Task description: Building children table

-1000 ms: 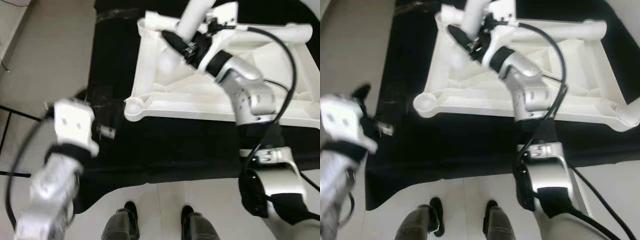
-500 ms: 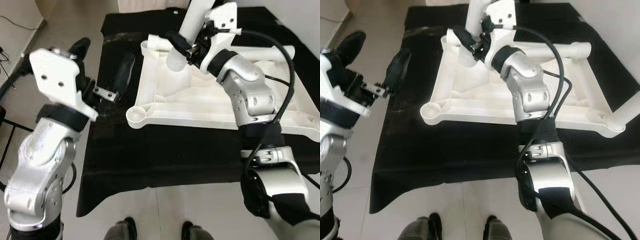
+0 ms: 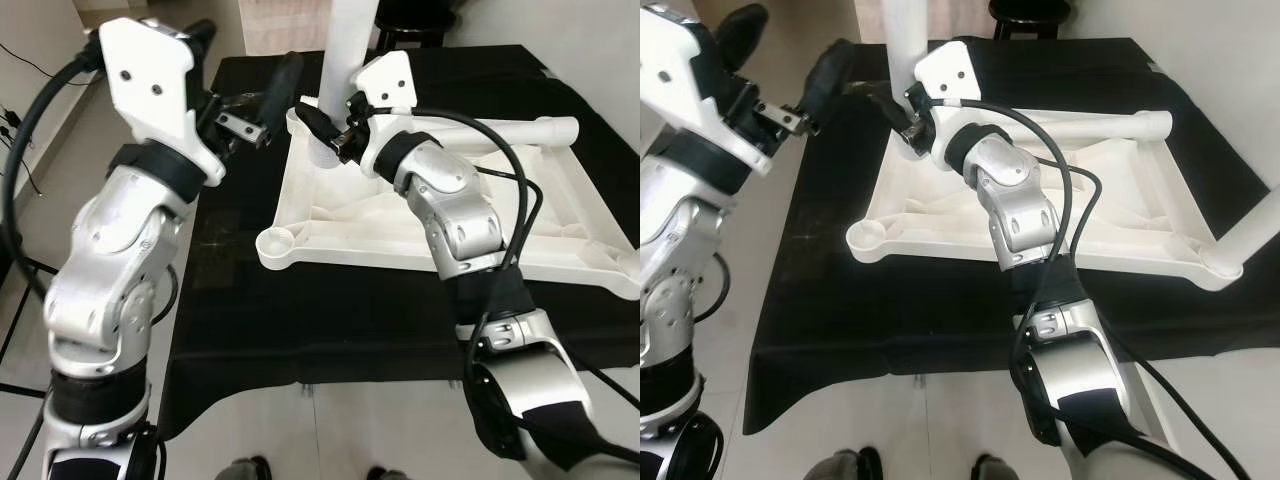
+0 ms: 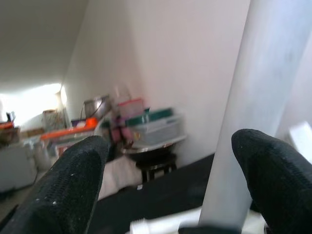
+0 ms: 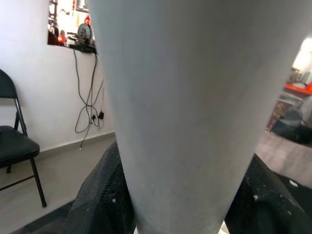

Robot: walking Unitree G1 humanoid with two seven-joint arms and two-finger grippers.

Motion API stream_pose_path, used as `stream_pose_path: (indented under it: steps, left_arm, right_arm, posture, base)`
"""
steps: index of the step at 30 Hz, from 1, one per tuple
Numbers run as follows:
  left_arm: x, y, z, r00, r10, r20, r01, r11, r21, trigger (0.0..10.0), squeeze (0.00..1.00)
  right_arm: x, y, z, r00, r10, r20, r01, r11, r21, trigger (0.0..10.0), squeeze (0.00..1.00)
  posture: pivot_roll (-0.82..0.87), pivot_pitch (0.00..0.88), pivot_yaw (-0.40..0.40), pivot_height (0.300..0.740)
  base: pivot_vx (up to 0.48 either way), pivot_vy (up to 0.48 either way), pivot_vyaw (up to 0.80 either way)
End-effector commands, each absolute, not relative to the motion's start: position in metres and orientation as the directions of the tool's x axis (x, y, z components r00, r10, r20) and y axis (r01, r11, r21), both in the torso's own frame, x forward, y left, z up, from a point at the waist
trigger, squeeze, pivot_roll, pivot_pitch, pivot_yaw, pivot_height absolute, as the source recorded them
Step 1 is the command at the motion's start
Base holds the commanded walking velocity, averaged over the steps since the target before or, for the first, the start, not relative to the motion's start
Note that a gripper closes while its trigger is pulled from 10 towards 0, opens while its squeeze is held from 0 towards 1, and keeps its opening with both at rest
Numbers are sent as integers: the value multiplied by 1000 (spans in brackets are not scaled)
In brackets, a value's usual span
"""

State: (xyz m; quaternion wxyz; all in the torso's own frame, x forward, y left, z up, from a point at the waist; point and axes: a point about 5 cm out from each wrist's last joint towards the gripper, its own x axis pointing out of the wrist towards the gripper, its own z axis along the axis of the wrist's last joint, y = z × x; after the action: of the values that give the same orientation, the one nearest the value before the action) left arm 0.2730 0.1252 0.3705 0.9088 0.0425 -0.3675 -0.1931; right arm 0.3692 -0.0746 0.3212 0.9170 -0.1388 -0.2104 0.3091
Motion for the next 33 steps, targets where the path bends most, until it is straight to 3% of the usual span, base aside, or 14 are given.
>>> stream_pose_path:
  steps: [1,6,16,33]
  left_arm:
    - [274,120,375,637,-400,659,332,914,234,10000,0]
    - [274,117,381,624,-425,656,342,903,261,10000,0]
    - [269,94,381,488,-631,602,543,760,357,10000,0]
    - [266,96,389,488,-635,598,444,771,456,10000,0]
  right_arm:
    - [366,-67,323,698,646,310,-511,752,-416,10000,0]
    - [363,-59,321,677,672,299,-519,724,-454,10000,0]
    - [361,-43,321,651,704,286,-547,695,-466,10000,0]
    - [357,-32,322,616,734,285,-575,666,-475,10000,0]
  posture:
    - [-1,94,13,740]
    - [-4,91,15,740]
    - [-8,85,16,740]
    - [-12,78,15,740]
  base:
    - [0,0,0]
    - [0,0,0]
    - [0,0,0]
    - [0,0,0]
